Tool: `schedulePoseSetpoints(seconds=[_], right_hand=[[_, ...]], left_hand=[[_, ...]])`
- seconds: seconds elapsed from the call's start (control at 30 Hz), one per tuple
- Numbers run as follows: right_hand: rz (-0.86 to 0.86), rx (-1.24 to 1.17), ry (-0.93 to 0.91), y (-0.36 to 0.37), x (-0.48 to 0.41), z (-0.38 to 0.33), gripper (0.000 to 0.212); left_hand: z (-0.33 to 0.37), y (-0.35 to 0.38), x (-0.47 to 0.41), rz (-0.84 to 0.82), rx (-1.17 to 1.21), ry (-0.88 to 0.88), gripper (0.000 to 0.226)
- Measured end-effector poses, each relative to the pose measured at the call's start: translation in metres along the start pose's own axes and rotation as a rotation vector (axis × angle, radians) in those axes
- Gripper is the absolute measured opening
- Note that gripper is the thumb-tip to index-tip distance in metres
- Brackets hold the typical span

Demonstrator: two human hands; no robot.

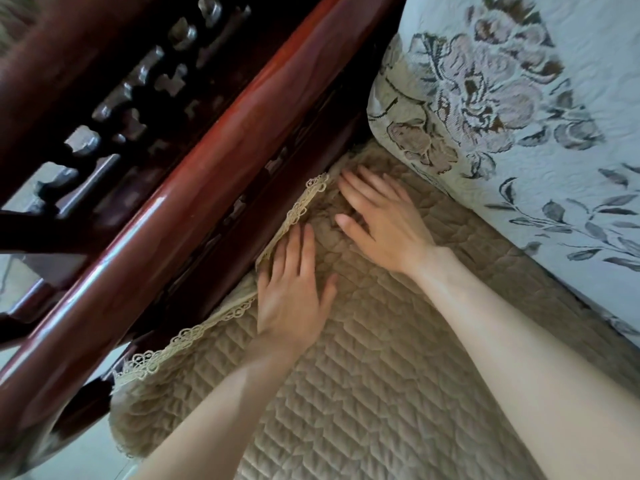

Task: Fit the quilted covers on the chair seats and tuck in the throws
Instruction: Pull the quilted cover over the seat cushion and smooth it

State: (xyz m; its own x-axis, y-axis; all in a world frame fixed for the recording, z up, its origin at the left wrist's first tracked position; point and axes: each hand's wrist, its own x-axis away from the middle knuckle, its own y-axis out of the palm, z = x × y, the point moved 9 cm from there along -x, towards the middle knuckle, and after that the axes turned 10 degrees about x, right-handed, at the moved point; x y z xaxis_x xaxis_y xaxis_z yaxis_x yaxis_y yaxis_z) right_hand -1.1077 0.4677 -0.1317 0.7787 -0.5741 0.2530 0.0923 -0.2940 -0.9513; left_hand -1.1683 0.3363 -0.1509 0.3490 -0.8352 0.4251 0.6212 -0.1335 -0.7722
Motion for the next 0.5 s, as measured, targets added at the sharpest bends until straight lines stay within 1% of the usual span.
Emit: schedulePoseSetpoints(seconds=[0.07, 0.17, 0.37, 0.5], right_hand=[[-0.079, 0.043, -0.011, 0.007, -0.008, 0.0, 0.075], [-0.188, 0.061, 0.011, 0.024, -0.014, 0.003, 0.066], [-0.301, 0.107, 0.053, 0.043, -0.028, 0.009, 0.066], [-0.354, 0.106, 0.075, 0.055, -0.038, 0.011, 0.066]], left_hand=[[-0.007, 0.005, -0.001, -0.04, 0.049, -0.016, 0.08], [-0.012, 0.006, -0.004, -0.059, 0.101, -0.052, 0.083], [-0.021, 0.022, -0.017, -0.201, 0.218, -0.204, 0.094], [-0.026, 0.029, -0.032, -0.21, 0.25, -0.241, 0.1]])
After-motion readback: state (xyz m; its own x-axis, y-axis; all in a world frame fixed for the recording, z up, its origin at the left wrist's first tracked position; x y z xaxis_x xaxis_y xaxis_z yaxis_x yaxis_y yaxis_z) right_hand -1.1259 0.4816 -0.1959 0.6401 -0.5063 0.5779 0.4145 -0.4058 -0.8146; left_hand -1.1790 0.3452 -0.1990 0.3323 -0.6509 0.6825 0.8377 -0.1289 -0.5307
